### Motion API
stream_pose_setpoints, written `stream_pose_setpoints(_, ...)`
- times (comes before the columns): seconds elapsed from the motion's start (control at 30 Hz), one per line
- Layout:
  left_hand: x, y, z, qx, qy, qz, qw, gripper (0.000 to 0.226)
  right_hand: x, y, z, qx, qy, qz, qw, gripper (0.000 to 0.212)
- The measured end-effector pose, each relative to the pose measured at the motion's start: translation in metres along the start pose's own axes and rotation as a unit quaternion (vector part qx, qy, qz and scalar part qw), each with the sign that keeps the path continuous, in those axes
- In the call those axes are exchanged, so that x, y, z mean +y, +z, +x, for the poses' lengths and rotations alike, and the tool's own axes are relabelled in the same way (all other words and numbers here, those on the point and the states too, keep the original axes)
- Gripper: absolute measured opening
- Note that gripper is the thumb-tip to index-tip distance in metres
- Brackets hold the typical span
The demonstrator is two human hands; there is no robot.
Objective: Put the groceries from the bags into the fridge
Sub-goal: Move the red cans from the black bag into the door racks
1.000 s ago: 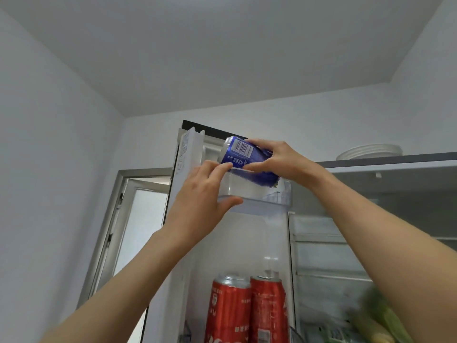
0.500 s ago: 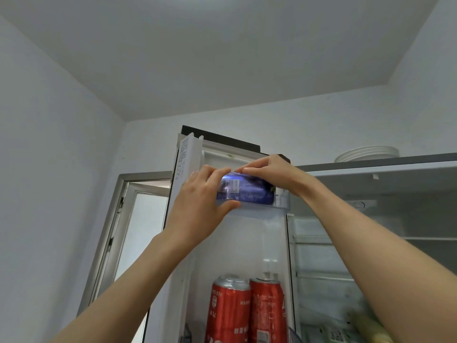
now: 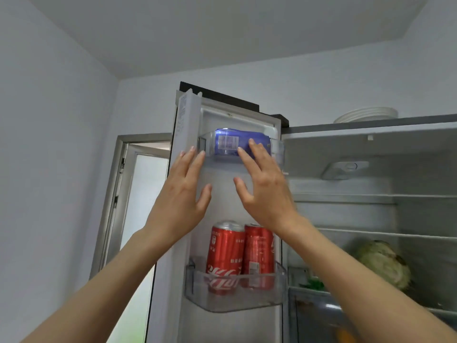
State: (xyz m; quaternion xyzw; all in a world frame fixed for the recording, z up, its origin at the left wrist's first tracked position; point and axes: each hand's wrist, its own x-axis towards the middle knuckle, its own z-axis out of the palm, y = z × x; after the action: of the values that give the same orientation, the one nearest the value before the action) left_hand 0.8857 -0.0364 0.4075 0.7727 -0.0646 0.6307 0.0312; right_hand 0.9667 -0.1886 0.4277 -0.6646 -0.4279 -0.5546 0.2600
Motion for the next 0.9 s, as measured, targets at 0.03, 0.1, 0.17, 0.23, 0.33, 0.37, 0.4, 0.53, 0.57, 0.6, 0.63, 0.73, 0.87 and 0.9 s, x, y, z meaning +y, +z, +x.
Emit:
stream_pose_setpoints(0.03, -0.001, -0.003, -0.01, -0.008, -0.006, -0.003, 1.0, 0.066, -0.006, 0.002, -0.013, -0.009, 0.0, -0.002, 1.0, 0.059)
stream_pose_setpoints(0.1, -0.003, -0.007, -0.033, -0.03, -0.016, -0.01, 0.999, 0.07, -0.02, 0.008, -0.037, -0.025, 0.015, 0.003, 1.0, 0.055)
stream_pose_setpoints(0.17, -0.008, -0.013, -0.059, -0.051, -0.025, -0.022, 0.998, 0.072, -0.036, 0.009, -0.061, -0.045, 0.054, 0.024, 0.997, 0.05)
stream_pose_setpoints(0.23, -0.015, -0.017, -0.084, -0.078, -0.046, -0.036, 0.995, 0.072, -0.054, 0.012, -0.085, -0.088, 0.077, 0.039, 0.992, 0.043)
stream_pose_setpoints(0.33, -0.028, -0.02, -0.116, -0.141, -0.088, -0.076, 0.983, 0.071, -0.08, 0.02, -0.116, -0.125, 0.051, 0.009, 0.991, 0.042)
stream_pose_setpoints(0.37, -0.031, -0.02, -0.124, -0.164, -0.094, -0.09, 0.978, 0.07, -0.087, 0.022, -0.122, -0.129, 0.051, 0.001, 0.99, 0.043)
stream_pose_setpoints(0.4, -0.034, -0.021, -0.13, -0.186, -0.095, -0.1, 0.973, 0.07, -0.091, 0.025, -0.127, -0.133, 0.057, -0.009, 0.989, 0.041)
stream_pose_setpoints(0.53, -0.04, -0.025, -0.142, -0.231, -0.091, -0.122, 0.961, 0.067, -0.101, 0.025, -0.132, -0.129, 0.111, -0.027, 0.985, 0.034)
stream_pose_setpoints(0.57, -0.04, -0.026, -0.142, -0.238, -0.092, -0.128, 0.958, 0.066, -0.102, 0.022, -0.132, -0.131, 0.118, -0.031, 0.984, 0.035)
stream_pose_setpoints(0.6, -0.039, -0.028, -0.143, -0.245, -0.093, -0.136, 0.955, 0.066, -0.103, 0.02, -0.132, -0.14, 0.119, -0.041, 0.982, 0.038)
stream_pose_setpoints(0.63, -0.038, -0.03, -0.143, -0.252, -0.095, -0.143, 0.952, 0.065, -0.104, 0.018, -0.133, -0.149, 0.118, -0.053, 0.98, 0.04)
stream_pose_setpoints(0.73, -0.035, -0.033, -0.146, -0.25, -0.087, -0.166, 0.95, 0.061, -0.105, 0.01, -0.135, -0.161, 0.138, -0.07, 0.975, 0.043)
stream_pose_setpoints(0.87, -0.023, -0.037, -0.147, -0.226, -0.056, -0.187, 0.954, 0.059, -0.096, -0.014, -0.141, -0.161, 0.172, -0.078, 0.969, 0.039)
stream_pose_setpoints(0.9, -0.018, -0.038, -0.147, -0.217, -0.054, -0.19, 0.956, 0.062, -0.092, -0.021, -0.143, -0.161, 0.176, -0.083, 0.968, 0.037)
